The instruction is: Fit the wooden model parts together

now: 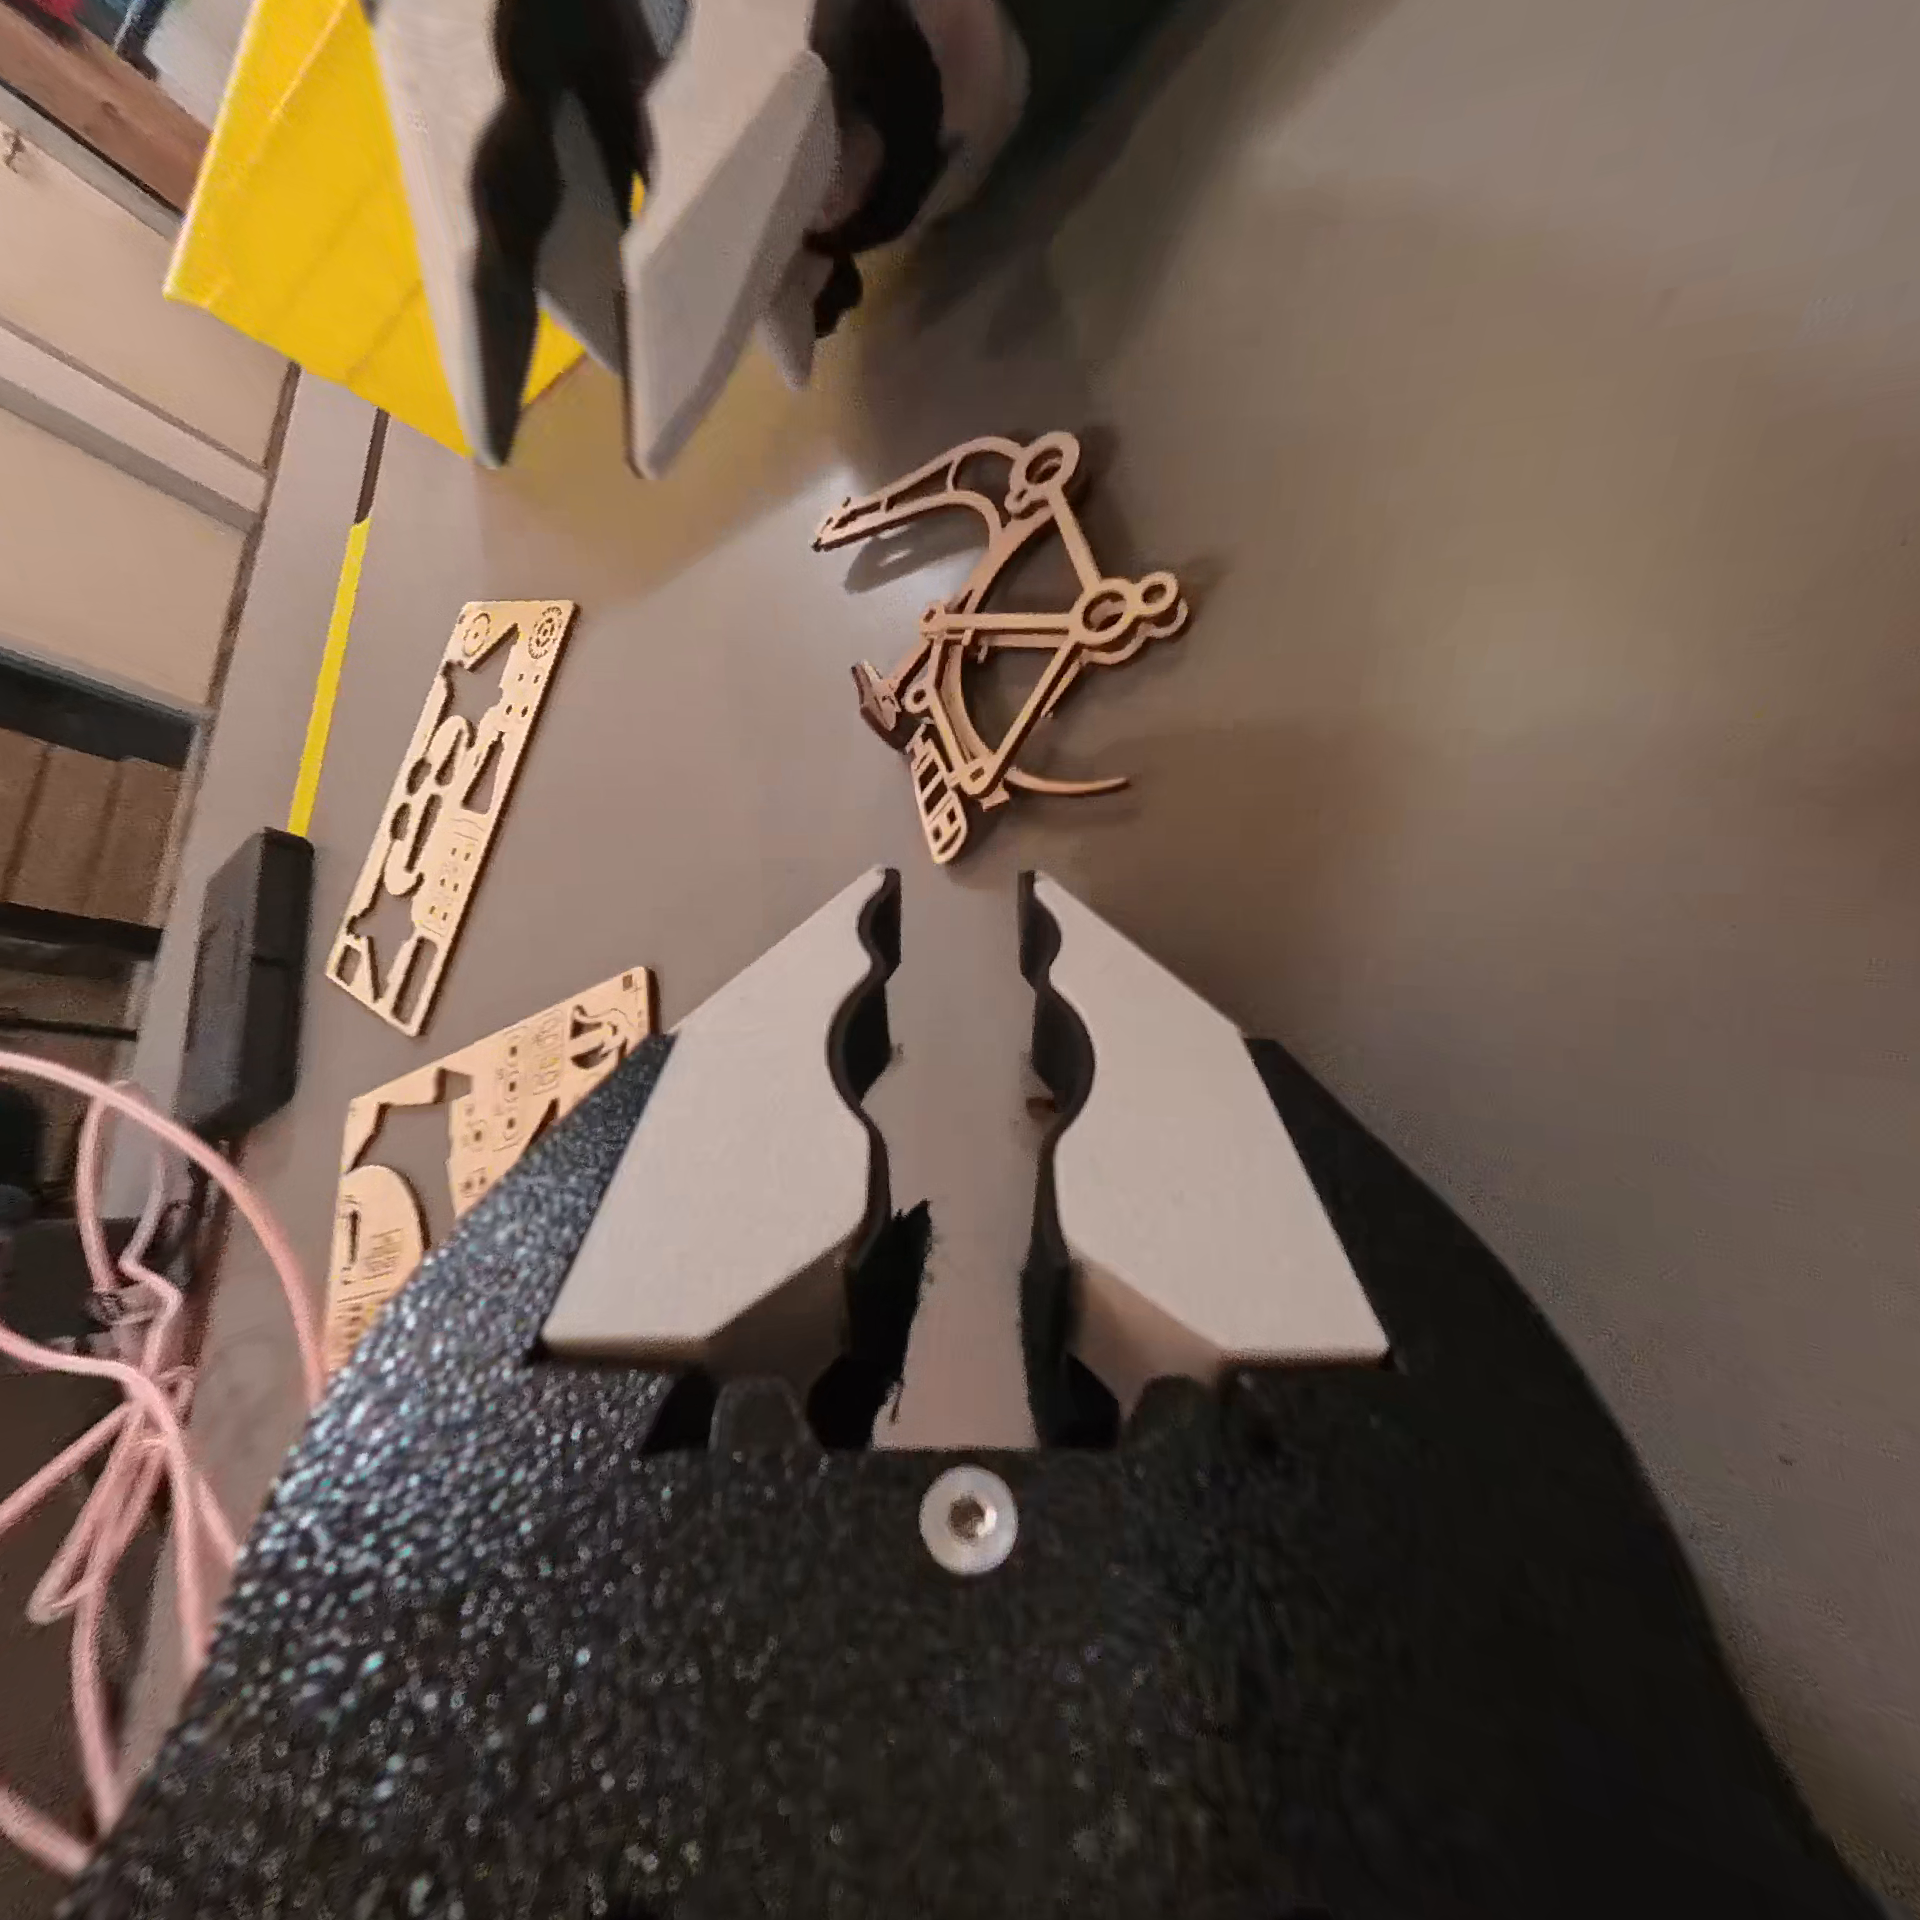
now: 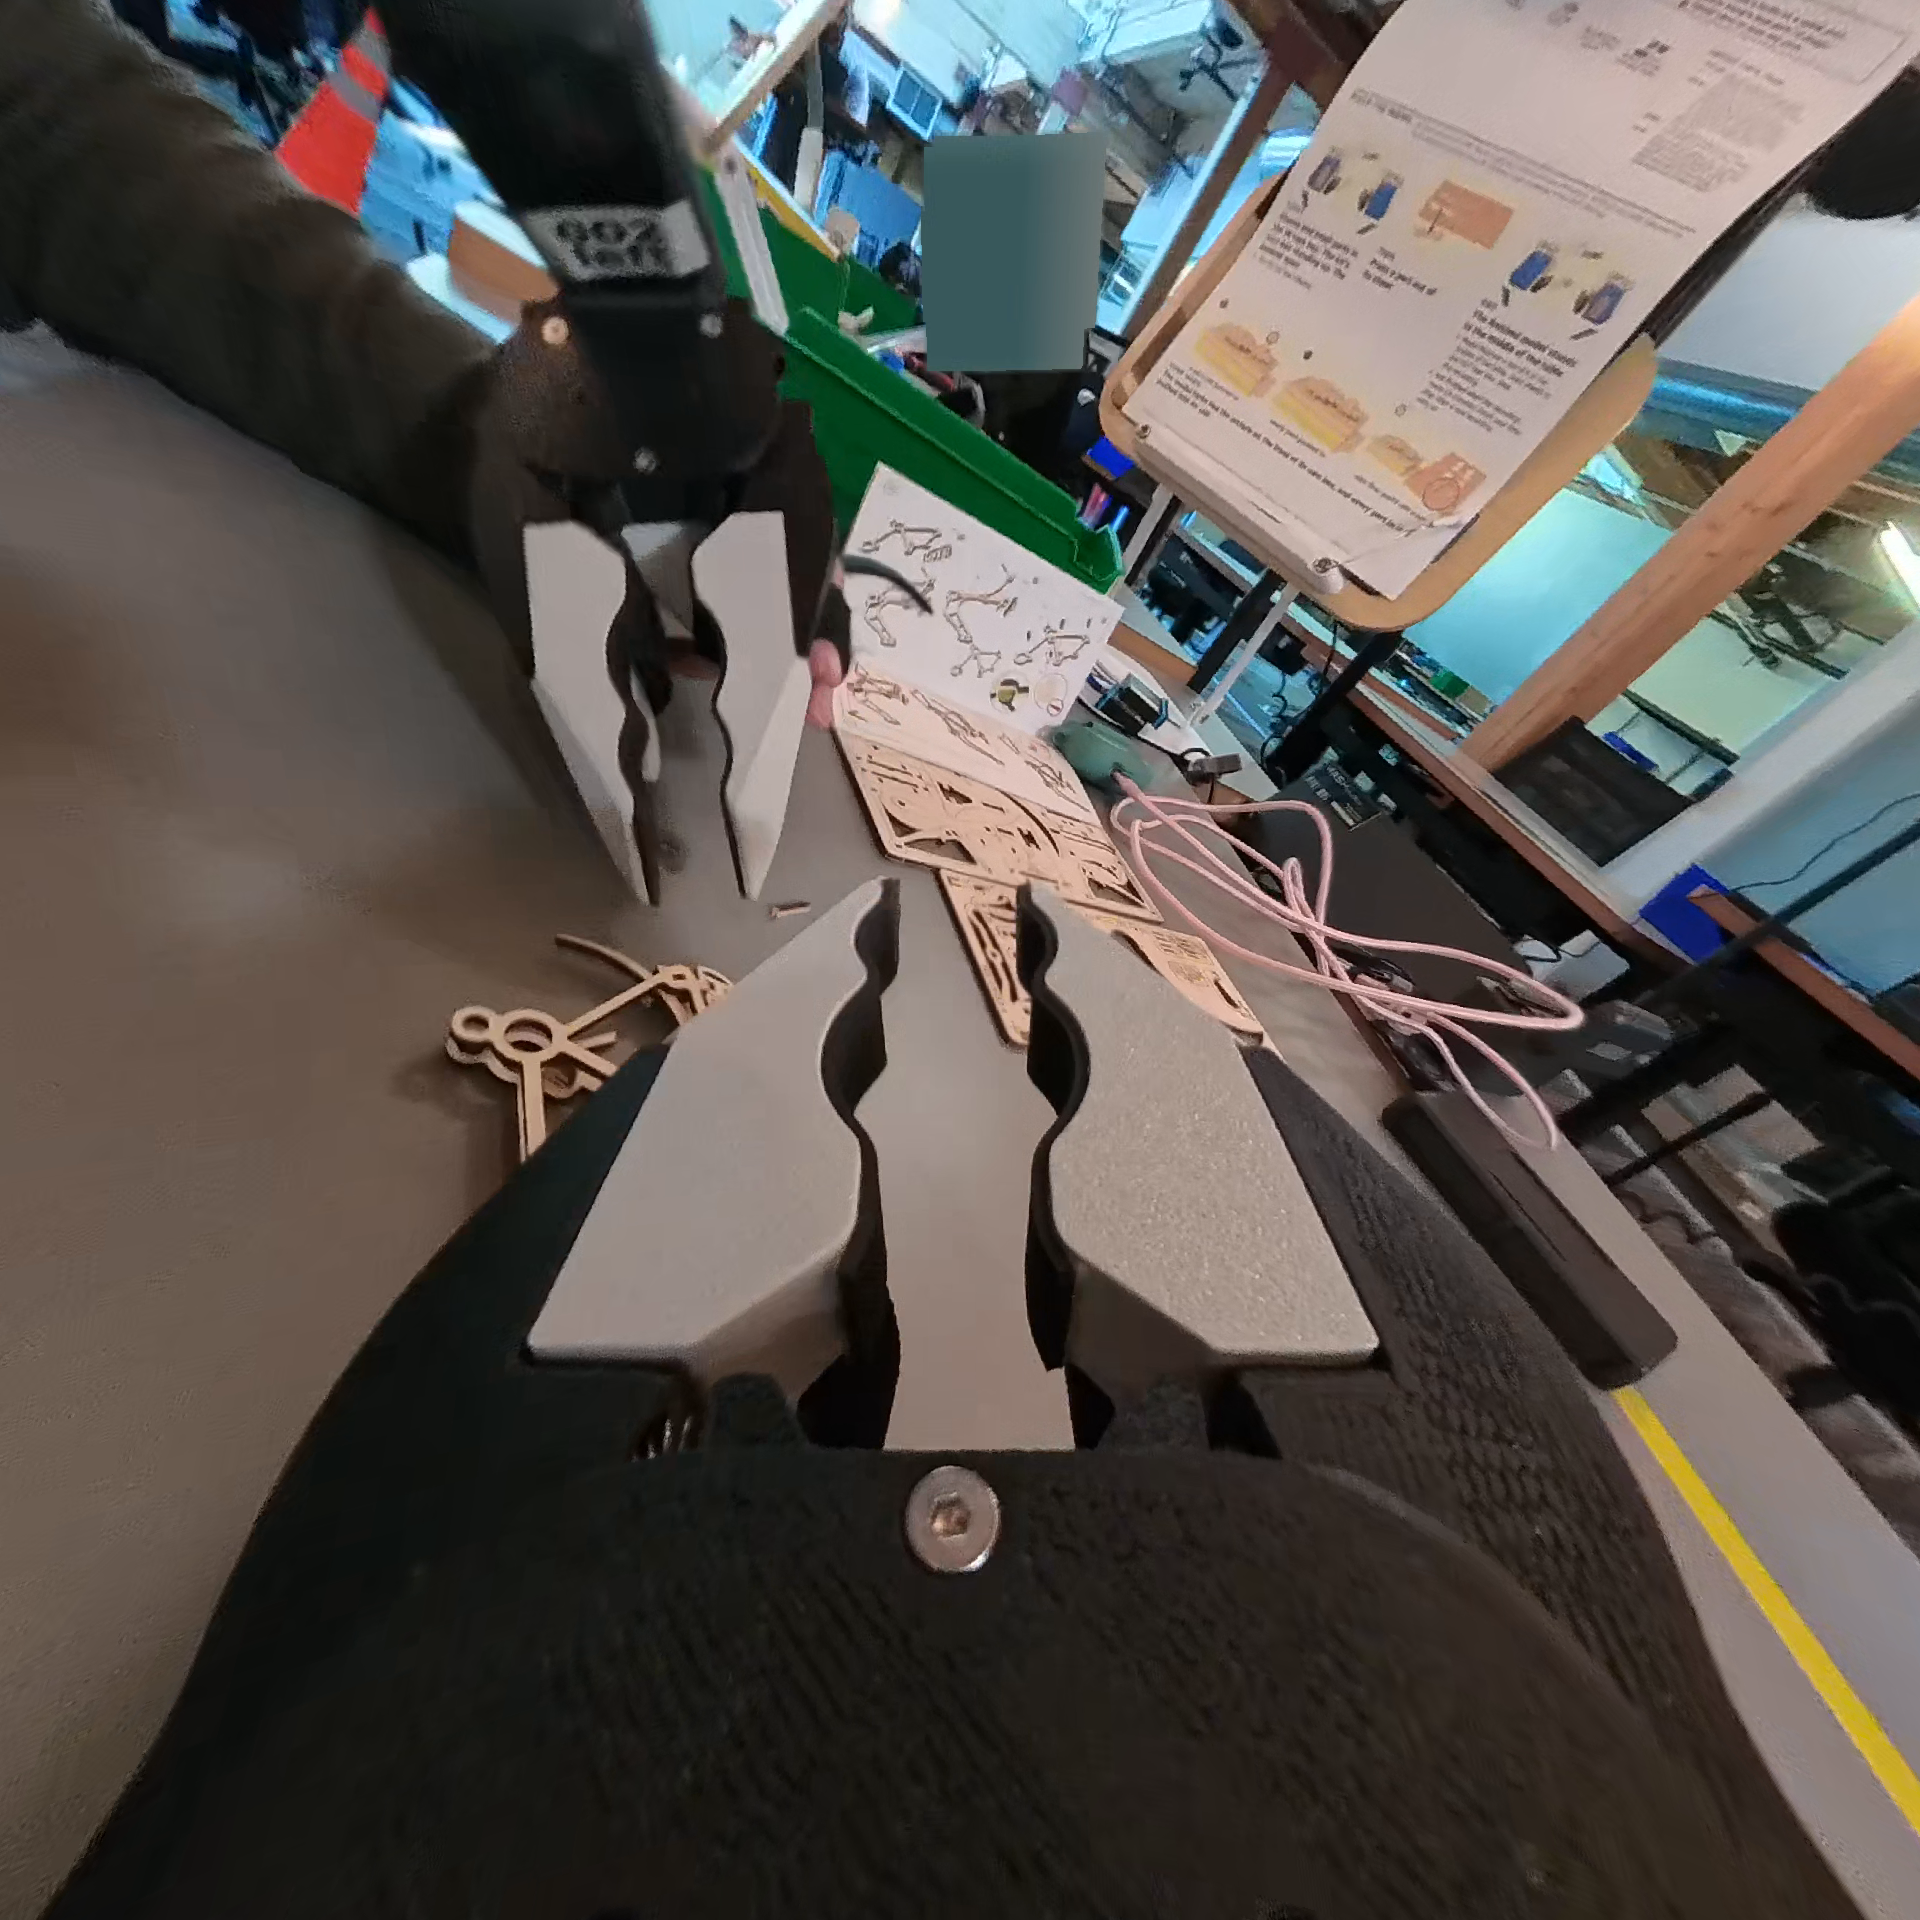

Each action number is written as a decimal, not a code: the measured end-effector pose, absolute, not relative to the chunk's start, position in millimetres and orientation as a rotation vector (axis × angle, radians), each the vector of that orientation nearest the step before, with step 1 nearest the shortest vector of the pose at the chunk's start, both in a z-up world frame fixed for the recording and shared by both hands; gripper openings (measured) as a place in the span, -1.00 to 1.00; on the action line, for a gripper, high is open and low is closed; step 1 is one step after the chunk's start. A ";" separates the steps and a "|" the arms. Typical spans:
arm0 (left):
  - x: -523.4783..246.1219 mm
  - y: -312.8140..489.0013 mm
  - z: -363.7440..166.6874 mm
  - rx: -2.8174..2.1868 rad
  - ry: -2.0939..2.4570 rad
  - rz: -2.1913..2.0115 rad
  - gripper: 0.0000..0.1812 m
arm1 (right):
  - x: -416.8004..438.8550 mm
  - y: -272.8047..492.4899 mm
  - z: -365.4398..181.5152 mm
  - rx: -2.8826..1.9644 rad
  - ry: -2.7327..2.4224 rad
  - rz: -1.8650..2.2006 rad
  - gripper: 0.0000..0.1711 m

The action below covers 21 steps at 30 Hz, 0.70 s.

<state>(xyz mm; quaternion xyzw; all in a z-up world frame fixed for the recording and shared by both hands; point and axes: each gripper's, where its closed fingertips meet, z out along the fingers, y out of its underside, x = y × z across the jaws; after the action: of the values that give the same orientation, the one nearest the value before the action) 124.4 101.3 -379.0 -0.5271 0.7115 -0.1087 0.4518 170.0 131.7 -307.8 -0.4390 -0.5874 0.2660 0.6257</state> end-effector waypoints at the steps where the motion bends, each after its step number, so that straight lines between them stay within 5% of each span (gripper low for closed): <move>1: 125.8 102.6 -380.7 -1.286 1.774 -0.234 -0.78 | 171.1 132.8 -305.4 -1.012 -1.329 0.629 -0.76; 21: 140.2 114.8 -390.9 -1.128 1.784 -0.063 -1.00 | 172.4 139.0 -303.9 -1.060 -1.284 0.678 -0.77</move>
<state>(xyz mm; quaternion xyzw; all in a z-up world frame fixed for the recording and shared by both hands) 140.2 114.8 -390.9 -0.4647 0.7352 -0.0258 0.4927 172.4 139.0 -303.9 -0.4613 -0.5589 0.2950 0.6227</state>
